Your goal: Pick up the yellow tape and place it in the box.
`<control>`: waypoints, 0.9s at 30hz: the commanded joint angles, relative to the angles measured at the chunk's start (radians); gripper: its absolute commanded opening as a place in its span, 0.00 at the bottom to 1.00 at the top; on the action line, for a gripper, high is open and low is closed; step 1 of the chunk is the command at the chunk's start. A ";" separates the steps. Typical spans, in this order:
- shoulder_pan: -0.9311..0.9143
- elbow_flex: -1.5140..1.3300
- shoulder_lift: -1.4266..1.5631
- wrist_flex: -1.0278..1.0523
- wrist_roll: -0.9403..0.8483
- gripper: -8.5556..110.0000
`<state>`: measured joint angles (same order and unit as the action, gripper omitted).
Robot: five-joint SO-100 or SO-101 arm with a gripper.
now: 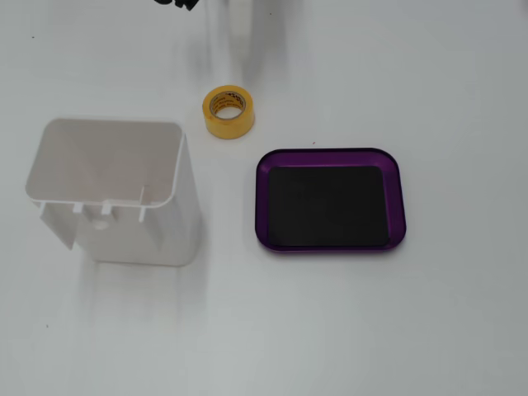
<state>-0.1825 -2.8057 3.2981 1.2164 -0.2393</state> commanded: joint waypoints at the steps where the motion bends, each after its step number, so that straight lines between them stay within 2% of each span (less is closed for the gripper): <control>1: -0.002 0.207 -0.190 -0.005 0.044 0.17; 8: 0.012 0.600 -0.834 0.084 0.048 0.17; 13: 0.012 0.810 -1.184 0.158 0.046 0.19; 20: 0.003 0.927 -1.358 0.170 0.043 0.23; 27: 0.000 0.851 -1.378 0.057 0.037 0.23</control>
<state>-0.1795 -1.9313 1.9205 1.3177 -0.1948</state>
